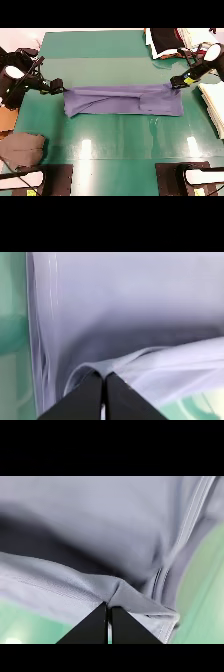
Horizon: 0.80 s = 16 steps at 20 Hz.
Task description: Fold the shirts.
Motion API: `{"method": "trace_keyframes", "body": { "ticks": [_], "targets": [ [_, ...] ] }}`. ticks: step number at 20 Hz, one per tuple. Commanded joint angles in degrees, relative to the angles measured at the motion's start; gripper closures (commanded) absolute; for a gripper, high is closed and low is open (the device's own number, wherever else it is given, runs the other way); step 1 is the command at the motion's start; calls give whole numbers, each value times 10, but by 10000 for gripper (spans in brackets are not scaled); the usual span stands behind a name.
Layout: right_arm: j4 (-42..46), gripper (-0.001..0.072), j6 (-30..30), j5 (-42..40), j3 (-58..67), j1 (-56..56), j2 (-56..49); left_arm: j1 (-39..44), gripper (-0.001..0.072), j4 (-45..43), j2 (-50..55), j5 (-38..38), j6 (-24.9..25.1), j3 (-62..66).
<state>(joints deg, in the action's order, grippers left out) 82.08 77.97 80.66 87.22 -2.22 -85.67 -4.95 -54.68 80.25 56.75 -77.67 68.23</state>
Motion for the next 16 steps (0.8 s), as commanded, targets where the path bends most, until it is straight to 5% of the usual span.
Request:
{"method": "trace_keyframes", "body": {
  "ticks": [1, 3, 4, 5, 6, 9, 10, 11, 12, 13, 14, 16],
  "targets": [
    [0, 697, 1, 0, 78, 0, -81, 0, 684, 47, 76, -38, 30, 51],
    [-1, 693, 4, -1, 109, 0, -110, 0, 682, 67, 88, -62, 31, 56],
    [-11, 608, 4, -5, 119, -1, -118, 0, 588, 71, 87, -76, 31, 56],
    [-26, 409, 4, -11, 131, -8, -125, 0, 310, 74, 87, -84, 23, 57],
    [-52, 329, 4, -10, 141, -16, -129, 0, 211, 74, 87, -81, 10, 63],
    [-158, 322, -17, 1, 136, -68, -120, 0, 213, 73, 87, -22, 12, 104],
    [-184, 322, -27, 5, 121, -89, -112, 0, 335, 73, 87, 9, 13, 121],
    [-204, 322, -34, 5, 97, -116, -99, 0, 600, 73, 87, 34, 19, 133],
    [-215, 321, -38, 5, 70, -140, -87, 0, 684, 74, 87, 53, 29, 141],
    [-223, 290, -49, 5, 41, -165, -75, 0, 684, 77, 87, 63, 29, 144],
    [-226, 145, -51, 5, 12, -191, -67, 2, 684, 83, 87, 70, 29, 144],
    [-227, 102, -51, 12, -36, -237, -66, 17, 684, 83, 87, 71, 28, 143]
  ]
}}
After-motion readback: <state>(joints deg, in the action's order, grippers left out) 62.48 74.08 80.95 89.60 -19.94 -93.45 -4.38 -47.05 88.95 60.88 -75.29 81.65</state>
